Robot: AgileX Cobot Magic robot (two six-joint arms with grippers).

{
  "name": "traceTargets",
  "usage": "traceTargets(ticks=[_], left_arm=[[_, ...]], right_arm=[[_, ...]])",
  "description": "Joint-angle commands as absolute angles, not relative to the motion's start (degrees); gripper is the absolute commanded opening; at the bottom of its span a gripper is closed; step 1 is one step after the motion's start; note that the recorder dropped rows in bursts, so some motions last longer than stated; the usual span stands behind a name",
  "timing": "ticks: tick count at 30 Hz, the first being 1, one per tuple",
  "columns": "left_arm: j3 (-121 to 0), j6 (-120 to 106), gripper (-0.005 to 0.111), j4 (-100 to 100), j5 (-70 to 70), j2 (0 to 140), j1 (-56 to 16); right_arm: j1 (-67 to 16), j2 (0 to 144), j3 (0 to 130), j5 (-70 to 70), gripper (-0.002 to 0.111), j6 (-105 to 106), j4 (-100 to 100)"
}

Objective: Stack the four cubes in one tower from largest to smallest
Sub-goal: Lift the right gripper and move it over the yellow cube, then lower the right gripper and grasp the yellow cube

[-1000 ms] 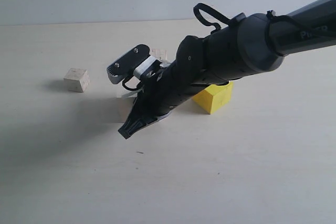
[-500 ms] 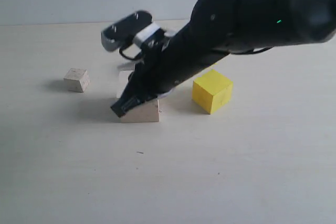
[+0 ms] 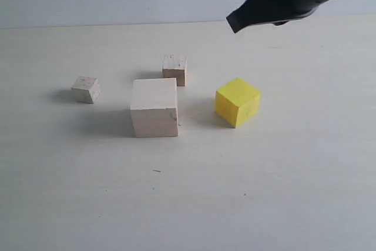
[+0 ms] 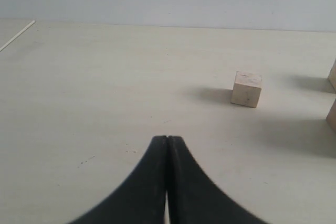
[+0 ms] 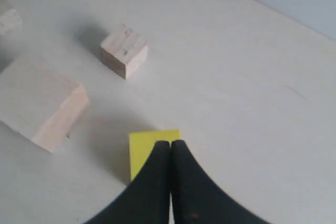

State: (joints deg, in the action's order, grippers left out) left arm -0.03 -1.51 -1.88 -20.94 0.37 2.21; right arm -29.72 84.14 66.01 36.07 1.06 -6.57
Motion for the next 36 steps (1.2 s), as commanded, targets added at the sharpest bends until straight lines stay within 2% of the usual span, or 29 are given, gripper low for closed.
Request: traceTargets(ticks=[1,9,12,15,19,22,36], left_arm=[[0.0,-1.3,0.000,-2.3,-20.3,0.0,2.2],[0.0,-1.3,0.000,-2.3,-20.3,0.0,2.2],[0.0,-1.3,0.000,-2.3,-20.3,0.0,2.2],[0.0,-1.3,0.000,-2.3,-20.3,0.0,2.2],[0.0,-1.3,0.000,-2.3,-20.3,0.0,2.2],[0.0,-1.3,0.000,-2.3,-20.3,0.0,2.2],[0.0,-1.3,0.000,-2.3,-20.3,0.0,2.2]], right_arm=[[-29.3,85.6,65.9,36.3,0.000,4.1,-6.3],[-29.3,93.1,64.6,33.6,0.000,6.5,-4.5],[-29.3,96.0,64.6,33.1,0.006,8.0,-4.5],[-29.3,98.0,64.5,33.1,0.023,8.0,-4.8],[-29.3,100.2,64.5,32.2,0.059,8.0,-5.1],[-29.3,101.5,64.5,29.7,0.078,7.9,-4.9],[-29.3,108.6,68.8,30.0,0.078,7.3,-5.2]])
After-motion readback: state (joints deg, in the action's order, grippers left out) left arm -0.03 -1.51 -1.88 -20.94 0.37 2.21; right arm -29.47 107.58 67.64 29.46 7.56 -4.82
